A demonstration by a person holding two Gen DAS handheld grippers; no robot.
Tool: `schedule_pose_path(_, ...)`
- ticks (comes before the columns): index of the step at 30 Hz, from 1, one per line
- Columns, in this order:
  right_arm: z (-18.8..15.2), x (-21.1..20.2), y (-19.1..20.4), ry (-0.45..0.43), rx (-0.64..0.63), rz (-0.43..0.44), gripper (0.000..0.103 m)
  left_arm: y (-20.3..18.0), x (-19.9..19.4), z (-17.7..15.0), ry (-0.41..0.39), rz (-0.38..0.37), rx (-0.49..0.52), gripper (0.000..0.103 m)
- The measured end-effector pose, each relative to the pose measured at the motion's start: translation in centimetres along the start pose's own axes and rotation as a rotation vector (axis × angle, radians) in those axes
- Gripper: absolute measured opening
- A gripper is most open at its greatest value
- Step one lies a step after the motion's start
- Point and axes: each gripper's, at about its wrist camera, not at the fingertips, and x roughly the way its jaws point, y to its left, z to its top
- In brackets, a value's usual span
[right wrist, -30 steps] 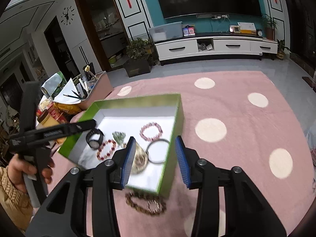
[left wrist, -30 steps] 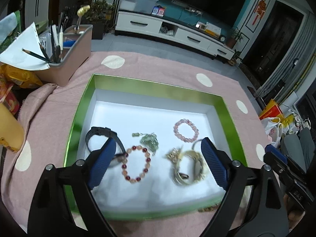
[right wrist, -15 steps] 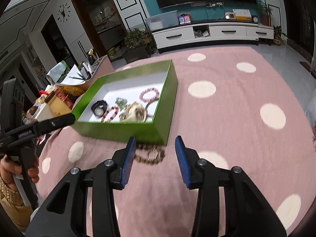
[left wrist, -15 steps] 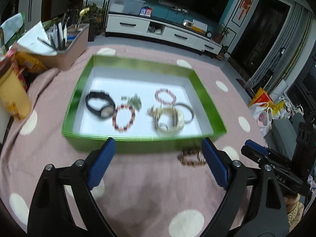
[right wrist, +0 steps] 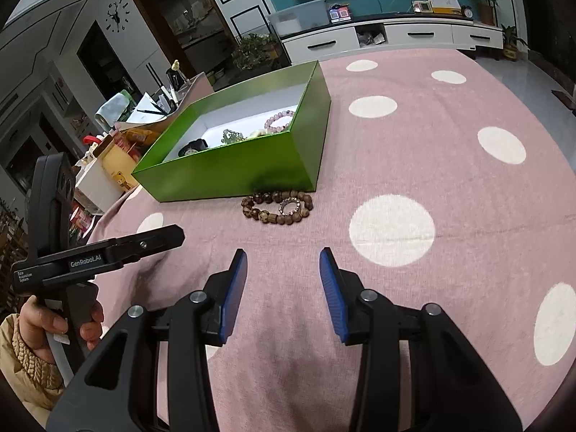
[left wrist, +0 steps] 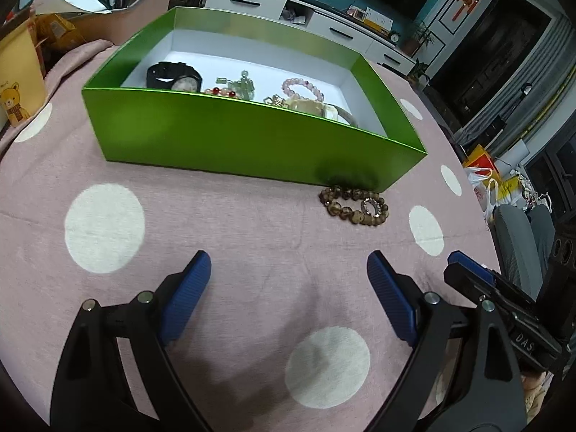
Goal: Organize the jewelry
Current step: 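Grasp the brown wooden bead bracelet with the left tool and lift it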
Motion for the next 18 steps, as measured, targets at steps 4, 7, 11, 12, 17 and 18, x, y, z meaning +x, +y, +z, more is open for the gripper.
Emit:
schedule_pose_path(4,-0.1,0.0,-0.5,-0.005,0.012,0.008,0.042,-0.7,0.8,0.5,-0.005,0.010,0.017,0.090)
schedule_pose_path(7,-0.2,0.0,-1.0,-0.008,0.024,0.011,0.042,-1.2,1.7,1.2,-0.004,0.016,0.026,0.089)
schedule_pose_path(11,-0.3,0.0,-1.8,-0.012,0.039,0.011,0.042,-2.3,3.0,2.2,-0.004,0.025,0.051,0.078)
schedule_pose_path(12,-0.3,0.0,-2.0,-0.012,0.043,0.011,0.042,-2.7,3.5,2.4,-0.004,0.029,0.060,0.076)
schedule_pose_path(17,-0.4,0.1,-2.7,-0.016,0.056,0.013,0.042,-4.1,5.5,3.3,-0.007,0.073,0.092,0.058)
schedule_pose_path(18,-0.4,0.1,-2.8,-0.016,0.057,0.012,0.042,-4.3,5.8,3.4,-0.006,0.077,0.096,0.056)
